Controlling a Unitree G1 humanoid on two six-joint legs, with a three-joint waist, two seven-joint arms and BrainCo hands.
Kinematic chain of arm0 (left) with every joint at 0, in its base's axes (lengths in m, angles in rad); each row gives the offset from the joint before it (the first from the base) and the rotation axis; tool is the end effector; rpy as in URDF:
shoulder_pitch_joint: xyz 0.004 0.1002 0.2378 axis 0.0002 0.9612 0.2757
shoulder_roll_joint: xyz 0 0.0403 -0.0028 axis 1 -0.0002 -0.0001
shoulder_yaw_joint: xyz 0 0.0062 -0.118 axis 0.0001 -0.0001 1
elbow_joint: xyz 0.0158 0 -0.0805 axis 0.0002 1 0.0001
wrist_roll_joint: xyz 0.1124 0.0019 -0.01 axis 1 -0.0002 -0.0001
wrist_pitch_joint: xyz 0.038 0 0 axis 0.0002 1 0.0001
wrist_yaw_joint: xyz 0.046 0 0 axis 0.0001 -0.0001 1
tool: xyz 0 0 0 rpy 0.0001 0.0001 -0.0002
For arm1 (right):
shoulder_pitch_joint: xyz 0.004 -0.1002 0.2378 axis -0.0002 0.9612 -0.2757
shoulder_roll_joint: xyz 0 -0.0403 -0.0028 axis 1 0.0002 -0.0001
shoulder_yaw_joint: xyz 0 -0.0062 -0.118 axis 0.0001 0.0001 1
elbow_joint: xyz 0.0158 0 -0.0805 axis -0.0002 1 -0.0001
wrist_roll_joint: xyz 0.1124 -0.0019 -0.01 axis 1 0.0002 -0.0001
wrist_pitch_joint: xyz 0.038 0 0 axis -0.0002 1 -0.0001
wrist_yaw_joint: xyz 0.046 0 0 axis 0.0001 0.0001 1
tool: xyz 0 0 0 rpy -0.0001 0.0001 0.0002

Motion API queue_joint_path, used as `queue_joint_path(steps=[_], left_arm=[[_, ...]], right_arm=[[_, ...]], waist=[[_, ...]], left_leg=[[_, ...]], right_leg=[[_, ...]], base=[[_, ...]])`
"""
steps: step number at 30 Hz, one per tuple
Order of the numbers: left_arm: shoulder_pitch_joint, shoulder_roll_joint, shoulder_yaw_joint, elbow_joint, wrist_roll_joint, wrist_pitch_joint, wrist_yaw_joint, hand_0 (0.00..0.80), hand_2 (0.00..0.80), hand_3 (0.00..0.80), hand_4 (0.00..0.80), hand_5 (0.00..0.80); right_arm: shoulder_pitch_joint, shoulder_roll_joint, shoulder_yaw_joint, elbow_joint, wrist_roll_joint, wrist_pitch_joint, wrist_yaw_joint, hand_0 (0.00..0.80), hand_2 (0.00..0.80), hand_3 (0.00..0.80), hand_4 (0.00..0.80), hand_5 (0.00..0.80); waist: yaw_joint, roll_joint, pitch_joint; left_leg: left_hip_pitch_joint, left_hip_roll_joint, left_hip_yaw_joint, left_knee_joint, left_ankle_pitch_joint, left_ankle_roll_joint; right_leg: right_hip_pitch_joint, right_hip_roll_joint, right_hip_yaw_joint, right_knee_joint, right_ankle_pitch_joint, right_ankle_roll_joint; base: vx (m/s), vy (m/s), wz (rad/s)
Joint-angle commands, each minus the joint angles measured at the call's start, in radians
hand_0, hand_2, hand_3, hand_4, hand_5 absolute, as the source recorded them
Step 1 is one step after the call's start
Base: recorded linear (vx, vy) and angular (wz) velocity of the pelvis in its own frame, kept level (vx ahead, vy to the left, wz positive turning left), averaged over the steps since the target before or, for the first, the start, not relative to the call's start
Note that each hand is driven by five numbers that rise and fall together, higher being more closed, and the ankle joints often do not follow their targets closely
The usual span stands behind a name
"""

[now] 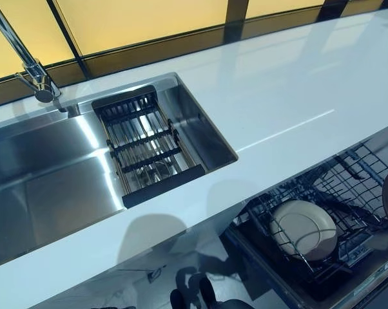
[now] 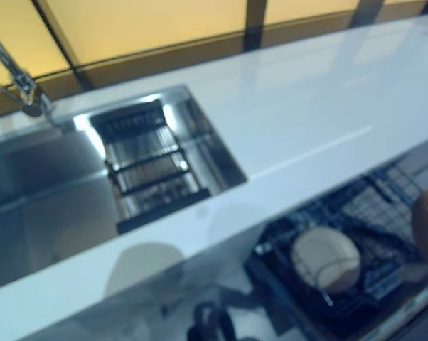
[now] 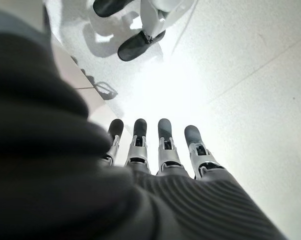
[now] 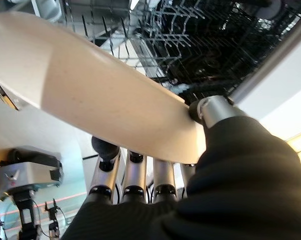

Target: Take plates into dishwasher

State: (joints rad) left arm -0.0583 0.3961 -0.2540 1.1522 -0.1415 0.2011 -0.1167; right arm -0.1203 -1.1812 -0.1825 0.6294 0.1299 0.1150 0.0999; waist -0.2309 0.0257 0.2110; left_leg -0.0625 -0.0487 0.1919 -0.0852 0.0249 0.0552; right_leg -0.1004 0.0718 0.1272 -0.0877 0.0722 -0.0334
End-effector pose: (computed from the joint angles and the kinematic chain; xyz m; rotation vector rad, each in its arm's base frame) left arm 0.1025 0.2758 -0.1201 0.2961 1.3296 0.0252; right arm 0.1877 -0.4507 0.1658 -0.8684 0.4313 -0.5280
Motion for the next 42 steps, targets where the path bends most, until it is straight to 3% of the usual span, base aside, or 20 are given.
queue_joint_path(steps=[1, 12, 23, 42], left_arm=[[-0.028, 0.012, -0.012, 0.044, -0.019, -0.013, -0.006, 0.0, 0.0, 0.0, 0.0, 0.0], [-0.047, -0.01, -0.038, 0.028, -0.031, -0.034, -0.004, 0.0, 0.0, 0.0, 0.0, 0.0], [-0.045, -0.029, -0.052, 0.01, -0.048, -0.022, 0.008, 0.0, 0.0, 0.0, 0.0, 0.0], [-0.052, -0.043, -0.055, 0.005, -0.032, -0.009, 0.009, 0.0, 0.0, 0.0, 0.0, 0.0]], right_arm=[[-0.086, -0.009, 0.003, -0.022, -0.005, -0.001, -0.032, 0.8, 0.8, 0.8, 0.8, 0.8], [-0.104, -0.006, 0.033, -0.069, -0.116, -0.048, -0.114, 0.8, 0.8, 0.8, 0.8, 0.8], [-0.097, -0.024, 0.072, -0.179, -0.432, -0.092, -0.198, 0.8, 0.8, 0.8, 0.8, 0.8], [-0.126, 0.066, 0.172, -0.155, -0.406, -0.074, -0.19, 0.8, 0.8, 0.8, 0.8, 0.8]], waist=[[0.009, 0.005, -0.007], [-0.002, 0.041, 0.017], [-0.012, 0.062, 0.019], [0.001, 0.062, -0.005]], left_leg=[[0.003, 0.034, -0.027, -0.002, -0.051, -0.034], [0.001, 0.033, -0.016, -0.002, -0.049, -0.043], [0.008, 0.029, -0.014, -0.002, -0.054, -0.044], [0.019, 0.032, -0.01, -0.002, -0.061, -0.041]], right_leg=[[-0.008, -0.027, -0.035, 0.0, -0.009, 0.085], [-0.016, -0.037, -0.045, 0.0, -0.016, 0.084], [-0.012, -0.039, -0.036, 0.0, -0.021, 0.087], [0.0, -0.039, -0.042, 0.0, -0.025, 0.09]], base=[[-0.038, -0.01, -0.02], [-0.007, -0.002, -0.01], [0.0, 0.0, 0.0], [0.0, 0.0, 0.0]])
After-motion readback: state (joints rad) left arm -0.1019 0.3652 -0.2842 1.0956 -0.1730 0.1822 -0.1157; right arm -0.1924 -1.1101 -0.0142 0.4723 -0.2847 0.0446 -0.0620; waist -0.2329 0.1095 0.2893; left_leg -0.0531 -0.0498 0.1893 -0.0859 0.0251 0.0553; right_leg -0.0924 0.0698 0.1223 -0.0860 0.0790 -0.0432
